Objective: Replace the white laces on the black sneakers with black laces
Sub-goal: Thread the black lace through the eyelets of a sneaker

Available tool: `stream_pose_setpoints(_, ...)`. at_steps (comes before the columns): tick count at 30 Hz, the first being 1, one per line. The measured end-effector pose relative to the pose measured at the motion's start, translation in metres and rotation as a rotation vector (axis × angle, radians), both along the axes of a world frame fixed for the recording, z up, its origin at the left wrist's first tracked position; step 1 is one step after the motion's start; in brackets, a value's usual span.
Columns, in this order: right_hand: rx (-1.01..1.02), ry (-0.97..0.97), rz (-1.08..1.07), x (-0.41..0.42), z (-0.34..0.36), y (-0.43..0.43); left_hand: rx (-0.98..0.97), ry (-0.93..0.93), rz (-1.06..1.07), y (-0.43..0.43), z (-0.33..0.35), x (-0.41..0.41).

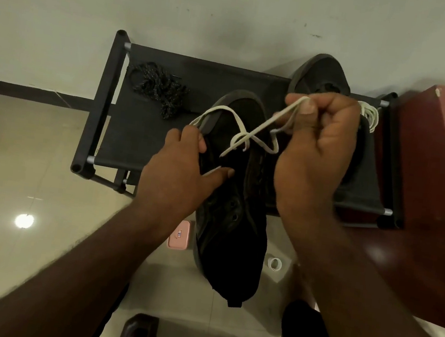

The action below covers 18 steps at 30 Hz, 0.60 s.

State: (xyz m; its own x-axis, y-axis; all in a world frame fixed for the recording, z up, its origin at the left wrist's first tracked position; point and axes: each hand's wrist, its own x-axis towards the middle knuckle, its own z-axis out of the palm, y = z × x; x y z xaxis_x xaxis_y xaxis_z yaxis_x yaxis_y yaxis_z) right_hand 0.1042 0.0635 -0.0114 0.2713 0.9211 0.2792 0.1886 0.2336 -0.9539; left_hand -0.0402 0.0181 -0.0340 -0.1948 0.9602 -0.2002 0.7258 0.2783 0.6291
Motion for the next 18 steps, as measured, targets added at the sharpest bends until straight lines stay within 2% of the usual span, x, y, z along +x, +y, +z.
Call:
stream_pose_setpoints(2, -0.122, 0.214, -0.071, 0.001, 0.005, 0.001, -0.003, -0.001, 0.004, 0.0, -0.001, 0.0)
stream_pose_setpoints(4, -0.229, 0.331, -0.059, 0.003, 0.009, 0.003, -0.005, 0.005, 0.0, 0.001, -0.001, -0.001)
stream_pose_setpoints(8, -0.36, 0.428, 0.195, 0.006, 0.015, 0.004, -0.005, 0.013, -0.012, 0.001, -0.002, -0.001)
stream_pose_setpoints(10, -0.438, 0.383, 0.295, 0.006, 0.014, 0.002, -0.004, 0.023, -0.017, 0.001, -0.001, 0.0)
stream_pose_setpoints(11, -0.446, 0.289, 0.339, 0.006, 0.013, 0.001, -0.006, 0.031, -0.017, 0.001, 0.0, 0.0)
stream_pose_setpoints(12, -0.412, 0.117, 0.385, 0.005, 0.012, 0.0, -0.012, 0.04, -0.019, 0.002, 0.0, 0.0)
stream_pose_setpoints(16, -0.175, -0.874, 0.536, -0.007, 0.004, -0.01, -0.027, 0.046, -0.015, 0.001, 0.005, 0.002)
stream_pose_setpoints(18, -0.196, -1.076, 0.519, -0.013, 0.005, -0.013, -0.036, 0.068, -0.01, 0.0, 0.005, 0.004)
